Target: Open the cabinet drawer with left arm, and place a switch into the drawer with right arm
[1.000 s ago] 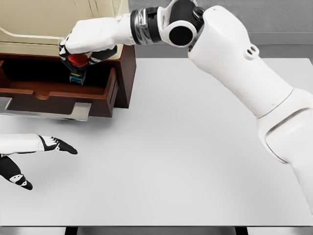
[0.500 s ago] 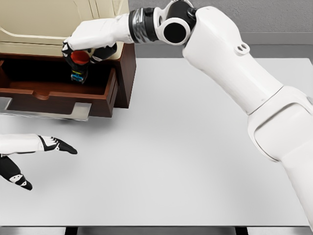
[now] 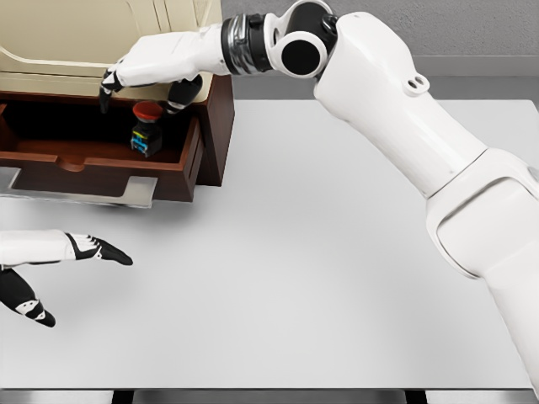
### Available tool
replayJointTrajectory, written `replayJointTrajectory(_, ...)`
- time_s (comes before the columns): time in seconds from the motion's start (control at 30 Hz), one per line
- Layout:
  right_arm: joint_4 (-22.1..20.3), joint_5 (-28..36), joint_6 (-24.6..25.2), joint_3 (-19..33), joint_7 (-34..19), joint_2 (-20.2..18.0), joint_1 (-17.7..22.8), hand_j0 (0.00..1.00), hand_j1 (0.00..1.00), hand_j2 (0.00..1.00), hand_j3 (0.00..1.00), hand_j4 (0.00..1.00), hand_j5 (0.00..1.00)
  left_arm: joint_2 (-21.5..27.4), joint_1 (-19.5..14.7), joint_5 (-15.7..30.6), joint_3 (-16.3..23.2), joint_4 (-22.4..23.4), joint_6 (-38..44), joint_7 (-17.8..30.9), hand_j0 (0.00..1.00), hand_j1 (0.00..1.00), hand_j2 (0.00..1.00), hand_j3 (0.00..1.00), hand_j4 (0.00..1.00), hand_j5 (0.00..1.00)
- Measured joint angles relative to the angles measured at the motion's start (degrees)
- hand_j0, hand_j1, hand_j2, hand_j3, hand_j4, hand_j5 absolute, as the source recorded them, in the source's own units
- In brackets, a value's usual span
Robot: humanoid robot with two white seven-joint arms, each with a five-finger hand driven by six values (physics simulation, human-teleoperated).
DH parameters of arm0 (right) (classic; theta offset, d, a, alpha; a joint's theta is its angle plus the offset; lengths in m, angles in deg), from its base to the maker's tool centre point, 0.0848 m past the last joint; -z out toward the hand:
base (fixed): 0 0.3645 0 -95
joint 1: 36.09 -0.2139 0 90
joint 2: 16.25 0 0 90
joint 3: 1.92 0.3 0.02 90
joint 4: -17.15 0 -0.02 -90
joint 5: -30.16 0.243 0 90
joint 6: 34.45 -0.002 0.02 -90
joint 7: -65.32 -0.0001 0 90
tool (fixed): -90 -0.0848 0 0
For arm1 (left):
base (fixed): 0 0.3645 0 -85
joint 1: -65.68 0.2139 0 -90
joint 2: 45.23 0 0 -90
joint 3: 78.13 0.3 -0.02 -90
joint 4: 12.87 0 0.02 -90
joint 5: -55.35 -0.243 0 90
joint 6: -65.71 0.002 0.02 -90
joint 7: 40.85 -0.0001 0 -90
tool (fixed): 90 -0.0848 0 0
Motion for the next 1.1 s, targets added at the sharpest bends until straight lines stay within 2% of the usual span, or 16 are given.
replayJointTrajectory(0.1, -0.31, -0.13, 0.42, 0.21, -0.35, 0.02, 0.09, 0.97, 0.97, 0.97, 0.97, 0.97, 0.97, 0.01, -0.10, 0.05, 0.02, 0.00, 0.02, 0.00, 1.00, 1.00, 1.00, 1.00, 1.00, 1.00)
replayJointTrajectory(0.27, -2.76, -5.21, 0.41, 0.75, -0.55, -0.05, 0.88, 1.00, 1.00, 1.00, 1.00, 1.00, 1.00, 0.01, -0.11, 0.02, 0.08, -0.01, 0.02, 0.01, 1.00, 1.00, 1.00, 1.00, 1.00, 1.00)
replayJointTrajectory(0.33, -6.94, -7.18, 0.35, 0.83, -0.55, -0.39, 1.84, 1.00, 1.00, 1.00, 1.00, 1.00, 1.00, 0.02, 0.00, 0.03, 0.06, -0.01, 0.03, 0.00, 1.00, 1.00, 1.00, 1.00, 1.00, 1.00)
replayJointTrajectory(0.43, -16.30, -8.35, 0.36, 1.48, -0.55, -3.33, 2.46, 1.00, 1.00, 1.00, 1.00, 1.00, 1.00, 0.03, 0.00, 0.04, 0.05, -0.02, 0.03, 0.00, 1.00, 1.00, 1.00, 1.00, 1.00, 1.00)
replayJointTrajectory(0.53, -25.75, -8.60, 0.36, 5.52, -0.55, -8.18, 3.07, 1.00, 1.00, 1.00, 1.00, 1.00, 1.00, 0.04, 0.01, 0.00, 0.05, -0.02, 0.02, 0.00, 1.00, 1.00, 1.00, 1.00, 1.00, 1.00)
replayJointTrajectory(0.67, -33.91, -7.47, 0.35, 9.13, -0.55, -17.40, 9.84, 1.00, 1.00, 1.00, 1.00, 1.00, 1.00, 0.09, -0.02, -0.01, 0.04, -0.02, 0.01, 0.00, 1.00, 1.00, 1.00, 1.00, 1.00, 1.00)
replayJointTrajectory(0.77, -38.21, -7.12, 0.31, 10.93, -0.56, -25.66, 14.59, 1.00, 1.00, 1.00, 1.00, 1.00, 1.00, 0.11, 0.10, 0.05, 0.01, -0.02, 0.03, 0.00, 1.00, 1.00, 1.00, 1.00, 1.00, 1.00)
replayJointTrajectory(0.83, -39.59, -6.63, 0.27, 14.74, -0.57, -30.23, 19.42, 1.00, 1.00, 1.00, 1.00, 1.00, 1.00, 0.11, 0.19, 0.07, 0.00, -0.02, 0.03, -0.01, 1.00, 1.00, 1.00, 1.00, 1.00, 1.00)
replayJointTrajectory(0.93, -40.23, -6.18, 0.32, 18.83, -0.56, -35.23, 22.23, 1.00, 1.00, 1.00, 1.00, 1.00, 1.00, 0.06, 0.20, 0.04, 0.01, -0.02, 0.00, 0.00, 1.00, 1.00, 1.00, 1.00, 1.00, 1.00)
replayJointTrajectory(1.1, -38.47, -5.88, 0.35, 20.97, -0.55, -40.08, 25.22, 1.00, 1.00, 1.00, 1.00, 1.00, 1.00, 0.04, 0.26, 0.12, 0.01, -0.02, 0.03, 0.00, 1.00, 1.00, 1.00, 1.00, 1.00, 1.00)
